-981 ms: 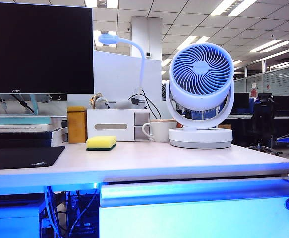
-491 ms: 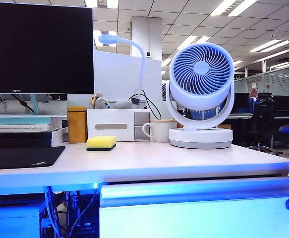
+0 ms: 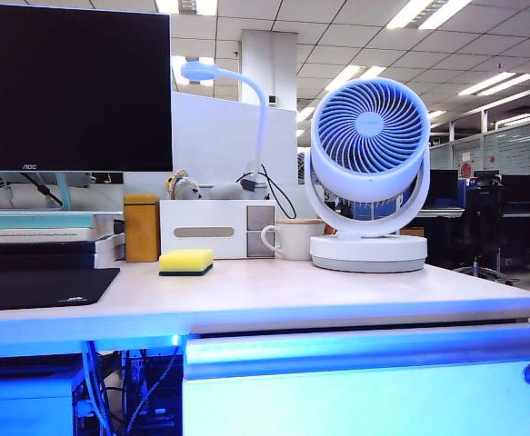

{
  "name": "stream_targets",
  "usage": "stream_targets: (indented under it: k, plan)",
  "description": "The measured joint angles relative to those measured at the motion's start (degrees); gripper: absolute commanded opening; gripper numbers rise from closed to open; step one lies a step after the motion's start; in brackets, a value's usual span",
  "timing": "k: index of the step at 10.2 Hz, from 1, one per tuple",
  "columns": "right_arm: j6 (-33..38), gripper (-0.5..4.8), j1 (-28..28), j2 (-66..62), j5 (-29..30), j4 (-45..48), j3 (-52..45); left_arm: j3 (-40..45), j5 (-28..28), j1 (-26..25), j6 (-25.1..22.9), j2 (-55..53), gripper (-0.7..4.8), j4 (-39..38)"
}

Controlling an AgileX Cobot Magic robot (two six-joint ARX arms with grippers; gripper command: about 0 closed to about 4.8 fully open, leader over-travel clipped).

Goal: Open the drawer, place the cleaning sponge inside, then close the drawer.

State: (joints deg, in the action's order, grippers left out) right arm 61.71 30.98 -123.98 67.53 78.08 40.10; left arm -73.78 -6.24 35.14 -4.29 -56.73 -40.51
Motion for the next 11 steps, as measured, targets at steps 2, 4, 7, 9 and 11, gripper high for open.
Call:
stream_targets:
  k: [2,4,7,9,11]
  plan:
    - [-3.4,4.79,-2.2,-0.1,-0.3,-6.6,5.4,0.0,0.0,0.0,0.0,0.0,-0.05,0.0]
    - [-11.9,4.79,-4.0,-0.1,-3.8,-20.1,9.4,0.0,0.0,0.0,0.0,0.0,-0.05,0.0]
    - [-14.5,4.79,-3.6,-0.2,-8.6,-22.3,9.4,0.0,0.0,0.0,0.0,0.0,-0.05,0.0]
    - [-17.7,4.79,-4.3,-0.2,-7.1,-28.9,11.1,0.0,0.0,0.0,0.0,0.0,-0.05,0.0]
    - [-21.3,4.79,-6.4,-0.2,-5.1,-33.7,12.5,0.0,0.0,0.0,0.0,0.0,-0.05,0.0]
